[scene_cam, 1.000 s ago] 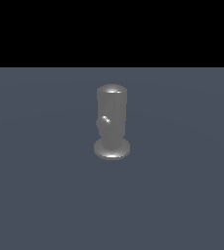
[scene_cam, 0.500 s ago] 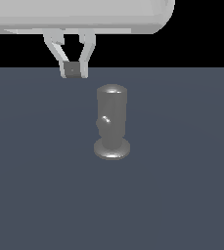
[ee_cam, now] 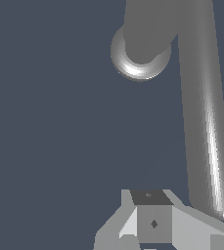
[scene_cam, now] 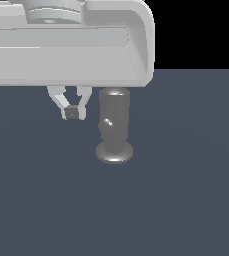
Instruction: Turn on the faucet by rotating a designated handle.
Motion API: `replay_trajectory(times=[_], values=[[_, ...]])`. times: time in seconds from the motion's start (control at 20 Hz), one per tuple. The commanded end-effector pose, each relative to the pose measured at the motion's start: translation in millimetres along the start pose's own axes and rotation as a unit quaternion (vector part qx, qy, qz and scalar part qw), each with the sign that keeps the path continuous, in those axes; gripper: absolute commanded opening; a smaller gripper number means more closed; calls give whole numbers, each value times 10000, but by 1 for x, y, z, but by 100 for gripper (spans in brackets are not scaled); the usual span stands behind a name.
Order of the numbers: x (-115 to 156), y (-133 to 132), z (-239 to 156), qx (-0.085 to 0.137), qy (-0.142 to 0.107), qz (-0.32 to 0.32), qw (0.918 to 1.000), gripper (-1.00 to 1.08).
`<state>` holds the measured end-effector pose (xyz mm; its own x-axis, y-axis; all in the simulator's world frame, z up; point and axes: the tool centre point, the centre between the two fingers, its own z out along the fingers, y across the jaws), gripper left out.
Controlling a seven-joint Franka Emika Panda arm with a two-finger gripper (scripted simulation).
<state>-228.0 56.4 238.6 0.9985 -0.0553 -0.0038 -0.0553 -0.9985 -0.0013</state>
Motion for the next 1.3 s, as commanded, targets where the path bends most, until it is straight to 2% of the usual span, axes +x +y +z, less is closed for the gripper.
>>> replay_trajectory(times=[0.0,0.6,1.25], values=[[2,-2,8,-1,11,10,10000,-100],[4,-4,18,-5,19,19,10000,-100],[14,55,18,-5,19,19,10000,-100]])
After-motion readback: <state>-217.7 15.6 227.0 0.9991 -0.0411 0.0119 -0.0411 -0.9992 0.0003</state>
